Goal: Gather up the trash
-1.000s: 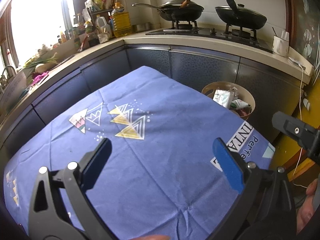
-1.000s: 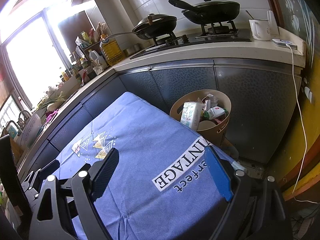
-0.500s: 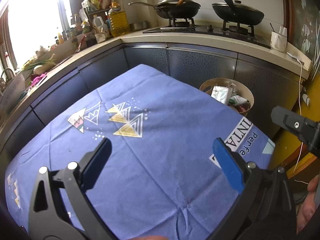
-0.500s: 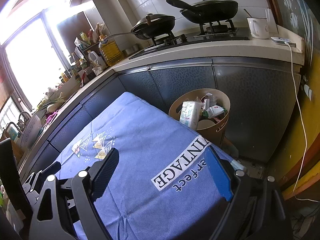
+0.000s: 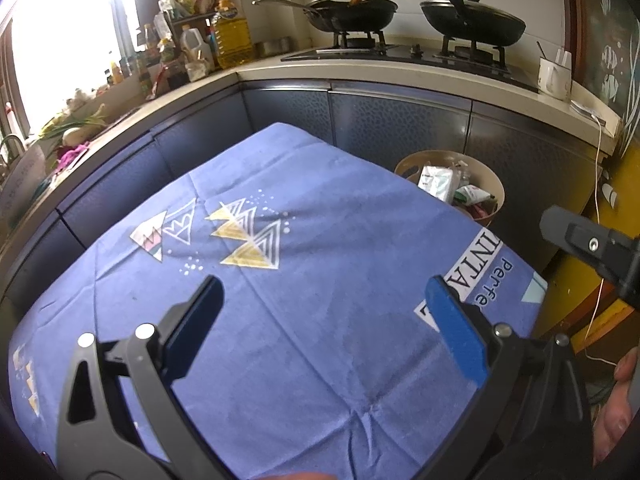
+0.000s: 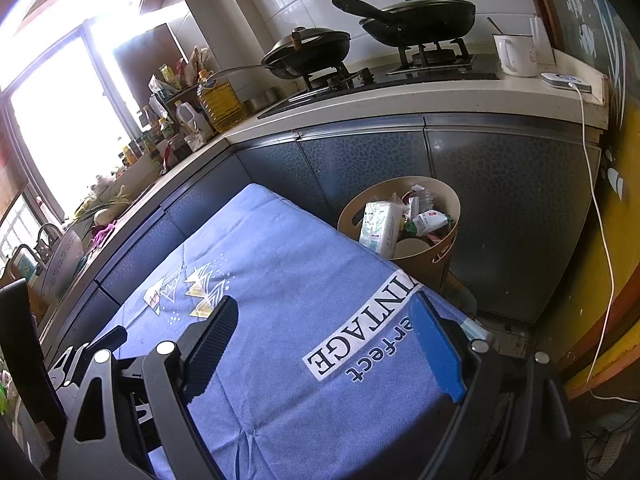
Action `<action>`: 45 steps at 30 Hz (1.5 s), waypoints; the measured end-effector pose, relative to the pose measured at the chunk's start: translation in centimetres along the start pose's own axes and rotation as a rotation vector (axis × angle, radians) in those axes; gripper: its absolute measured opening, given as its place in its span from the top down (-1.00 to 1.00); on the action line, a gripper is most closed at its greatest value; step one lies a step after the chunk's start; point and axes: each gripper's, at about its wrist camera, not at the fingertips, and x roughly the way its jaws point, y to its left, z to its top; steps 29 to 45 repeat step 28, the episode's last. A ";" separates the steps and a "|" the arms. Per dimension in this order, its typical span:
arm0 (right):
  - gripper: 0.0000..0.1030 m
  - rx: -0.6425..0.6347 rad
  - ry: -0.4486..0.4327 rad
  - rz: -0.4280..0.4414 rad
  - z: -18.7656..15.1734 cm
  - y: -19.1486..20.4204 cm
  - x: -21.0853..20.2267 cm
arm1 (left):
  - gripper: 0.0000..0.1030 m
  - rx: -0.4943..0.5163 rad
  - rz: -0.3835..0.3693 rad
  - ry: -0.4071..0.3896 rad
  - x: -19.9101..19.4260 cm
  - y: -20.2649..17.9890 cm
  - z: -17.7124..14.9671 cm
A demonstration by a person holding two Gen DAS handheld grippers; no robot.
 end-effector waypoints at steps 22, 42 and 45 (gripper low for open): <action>-0.64 0.005 -0.007 -0.002 0.2 0.2 -0.2 | -0.88 0.008 -0.056 0.007 -0.1 0.1 -0.1; -0.65 0.008 -0.009 -0.003 0.3 0.2 -0.3 | -0.88 0.000 -0.065 0.016 -0.1 0.1 -0.1; -0.65 0.008 -0.009 -0.003 0.3 0.2 -0.3 | -0.88 0.000 -0.065 0.016 -0.1 0.1 -0.1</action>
